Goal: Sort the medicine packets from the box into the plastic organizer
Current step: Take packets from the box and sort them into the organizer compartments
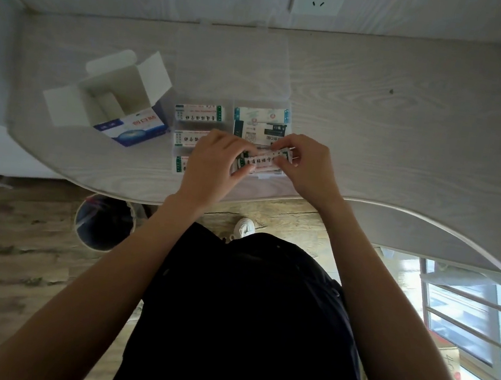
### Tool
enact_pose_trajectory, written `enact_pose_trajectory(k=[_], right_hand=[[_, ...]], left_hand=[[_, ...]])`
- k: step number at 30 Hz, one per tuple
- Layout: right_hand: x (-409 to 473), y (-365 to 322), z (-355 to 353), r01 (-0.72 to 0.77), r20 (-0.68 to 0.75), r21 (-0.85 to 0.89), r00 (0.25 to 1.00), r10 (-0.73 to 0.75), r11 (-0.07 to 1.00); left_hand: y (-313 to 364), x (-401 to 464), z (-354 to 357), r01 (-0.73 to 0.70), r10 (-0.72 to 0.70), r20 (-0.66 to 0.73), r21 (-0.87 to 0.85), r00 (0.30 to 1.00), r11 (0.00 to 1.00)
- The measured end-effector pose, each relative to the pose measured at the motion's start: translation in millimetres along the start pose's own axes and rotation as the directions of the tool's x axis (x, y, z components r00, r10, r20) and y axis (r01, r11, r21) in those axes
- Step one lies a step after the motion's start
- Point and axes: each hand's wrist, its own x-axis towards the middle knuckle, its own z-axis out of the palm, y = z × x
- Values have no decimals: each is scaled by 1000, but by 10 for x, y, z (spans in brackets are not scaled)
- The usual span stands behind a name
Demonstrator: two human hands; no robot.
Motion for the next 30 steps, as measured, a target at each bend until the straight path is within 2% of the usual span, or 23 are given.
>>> enact_pose_trajectory(k=[6, 9, 12, 18, 23, 30], right_hand=[[-38, -40, 65, 89, -10, -163, 996, -92, 983], [-55, -27, 91, 173, 20, -380, 984, -179, 909], [-72, -24, 108, 206, -20, -487, 969, -247, 849], [-74, -3, 61, 69, -12, -516, 996, -88, 854], [-71, -9, 70, 34, 15, -454, 999, -30, 890], [-107, -3, 52, -8, -1, -500, 1000, 9, 866]], left_hand=[[-5, 30, 16, -11, 10, 7, 60, 1000, 998], [-12, 19, 23, -1, -1, 24, 67, 1000, 998], [-19, 19, 17, 32, -36, 42, 85, 998, 996], [-16, -4, -22, 74, -81, 54, 135, 995, 988], [-19, 9, -39, 76, -87, 65, 160, 994, 984], [12, 19, -58, 80, -95, 83, 167, 992, 983]])
